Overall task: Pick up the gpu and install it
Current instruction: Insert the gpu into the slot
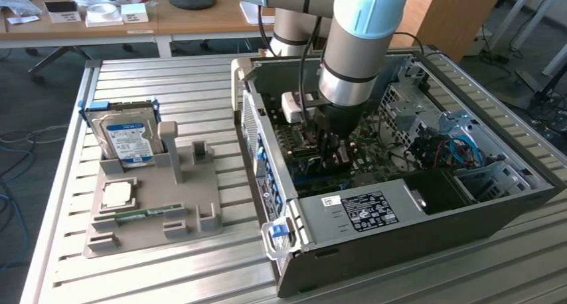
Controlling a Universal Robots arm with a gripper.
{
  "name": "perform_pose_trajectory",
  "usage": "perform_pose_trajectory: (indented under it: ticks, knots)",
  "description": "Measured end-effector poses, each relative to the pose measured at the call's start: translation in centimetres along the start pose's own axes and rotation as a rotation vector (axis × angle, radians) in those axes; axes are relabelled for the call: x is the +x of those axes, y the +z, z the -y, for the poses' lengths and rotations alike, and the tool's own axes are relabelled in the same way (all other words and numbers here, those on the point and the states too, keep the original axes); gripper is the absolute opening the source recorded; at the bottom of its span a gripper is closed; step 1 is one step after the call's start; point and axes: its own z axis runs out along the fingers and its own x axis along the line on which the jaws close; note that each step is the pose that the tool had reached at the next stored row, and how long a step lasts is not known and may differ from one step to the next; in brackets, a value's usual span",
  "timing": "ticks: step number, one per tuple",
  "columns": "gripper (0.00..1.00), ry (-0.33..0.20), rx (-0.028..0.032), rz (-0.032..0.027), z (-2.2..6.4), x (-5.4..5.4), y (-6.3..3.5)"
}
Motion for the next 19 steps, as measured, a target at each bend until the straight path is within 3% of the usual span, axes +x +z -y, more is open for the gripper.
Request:
perform_pose_trajectory:
  ticks: [11,17,19]
  knots:
    - [0.27,0.000,-0.0006,0.0008,-0.03,-0.01,0.02]
    - [0.27,0.000,0.0031,-0.0009,-0.13,0.01,0.02]
    - [0.27,0.000,0.0008,0.0002,-0.15,0.00,0.02]
